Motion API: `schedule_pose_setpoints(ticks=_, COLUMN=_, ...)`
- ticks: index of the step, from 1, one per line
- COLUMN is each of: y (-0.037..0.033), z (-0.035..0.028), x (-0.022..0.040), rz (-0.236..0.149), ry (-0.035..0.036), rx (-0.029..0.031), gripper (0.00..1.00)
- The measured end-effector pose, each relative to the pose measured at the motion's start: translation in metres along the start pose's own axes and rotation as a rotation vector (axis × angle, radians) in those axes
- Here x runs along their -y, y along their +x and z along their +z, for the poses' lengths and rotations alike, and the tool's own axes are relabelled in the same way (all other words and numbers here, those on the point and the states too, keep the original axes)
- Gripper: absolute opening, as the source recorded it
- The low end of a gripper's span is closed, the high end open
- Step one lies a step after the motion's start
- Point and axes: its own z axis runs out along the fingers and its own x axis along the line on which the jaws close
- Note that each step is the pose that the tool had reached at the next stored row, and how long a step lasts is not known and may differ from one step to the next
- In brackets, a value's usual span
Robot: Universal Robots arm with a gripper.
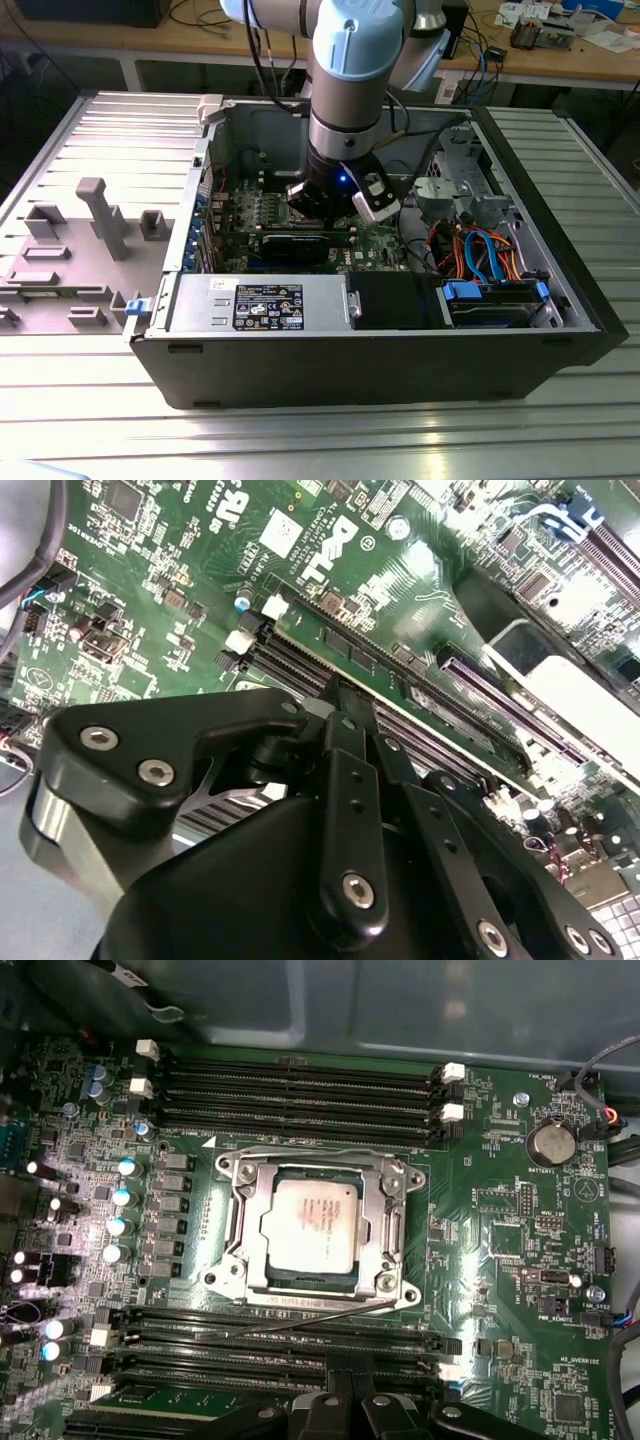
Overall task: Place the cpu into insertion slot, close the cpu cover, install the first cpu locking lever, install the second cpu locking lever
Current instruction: 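Install the second cpu locking lever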
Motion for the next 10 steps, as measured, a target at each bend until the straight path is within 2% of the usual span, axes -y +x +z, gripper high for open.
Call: schedule_pose_setpoints(ticks=10, y=0.0007, z=0.0007, x=0.0089, rz=0.000, ry=-0.0091, rx=0.0010, gripper=0.11)
